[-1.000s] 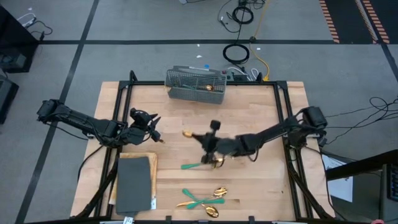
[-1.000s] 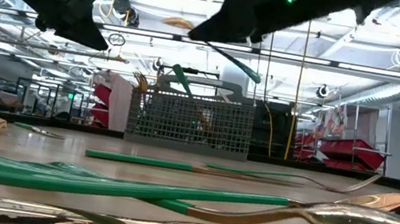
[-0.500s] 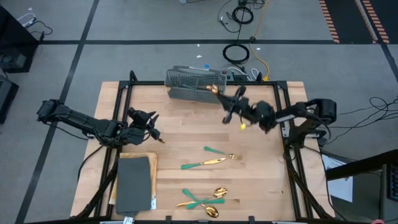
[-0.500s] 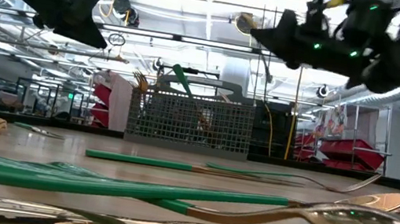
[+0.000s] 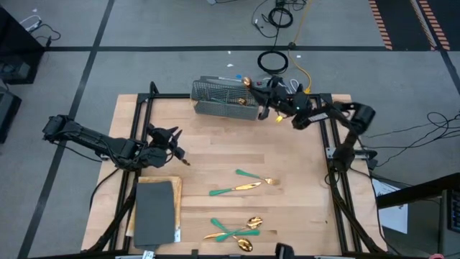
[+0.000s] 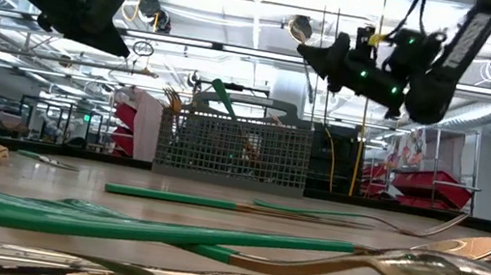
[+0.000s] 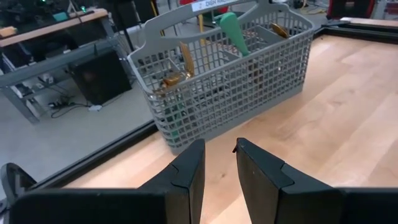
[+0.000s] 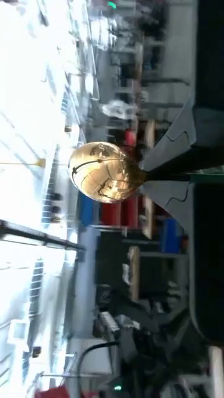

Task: Sort silverware
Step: Put the green spoon into the gray silverware basket, then put the spoon into the gray silverware basket

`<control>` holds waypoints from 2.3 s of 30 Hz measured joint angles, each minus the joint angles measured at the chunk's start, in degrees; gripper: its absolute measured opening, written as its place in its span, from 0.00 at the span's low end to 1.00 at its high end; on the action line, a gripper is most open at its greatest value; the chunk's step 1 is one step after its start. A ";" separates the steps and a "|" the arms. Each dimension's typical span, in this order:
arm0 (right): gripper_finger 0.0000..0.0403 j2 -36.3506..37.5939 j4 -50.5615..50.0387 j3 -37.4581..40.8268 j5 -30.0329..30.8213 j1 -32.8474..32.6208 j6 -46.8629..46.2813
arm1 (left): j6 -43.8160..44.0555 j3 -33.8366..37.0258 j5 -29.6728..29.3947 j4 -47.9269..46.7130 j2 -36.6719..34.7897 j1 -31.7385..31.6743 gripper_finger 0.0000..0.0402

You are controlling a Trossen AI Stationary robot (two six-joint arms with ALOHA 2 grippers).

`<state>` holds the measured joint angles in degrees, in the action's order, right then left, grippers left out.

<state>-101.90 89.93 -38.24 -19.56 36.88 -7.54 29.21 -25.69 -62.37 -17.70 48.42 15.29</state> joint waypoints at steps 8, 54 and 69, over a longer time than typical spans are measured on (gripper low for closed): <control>0.00 -9.64 -0.13 -6.09 -0.07 2.54 -2.55 | 0.33 0.00 -0.12 -1.49 0.07 -0.04 0.25; 0.40 0.99 -17.60 -5.05 -25.12 2.17 -16.02 | 0.50 0.02 0.37 -2.25 0.21 -0.04 0.25; 0.40 29.78 -95.42 -5.09 4.04 -23.45 11.36 | 0.50 0.04 0.66 -2.22 0.22 -0.04 0.25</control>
<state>-72.11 -5.49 -43.33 -15.51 13.43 3.82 29.71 -25.65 -61.71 -19.92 48.64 15.25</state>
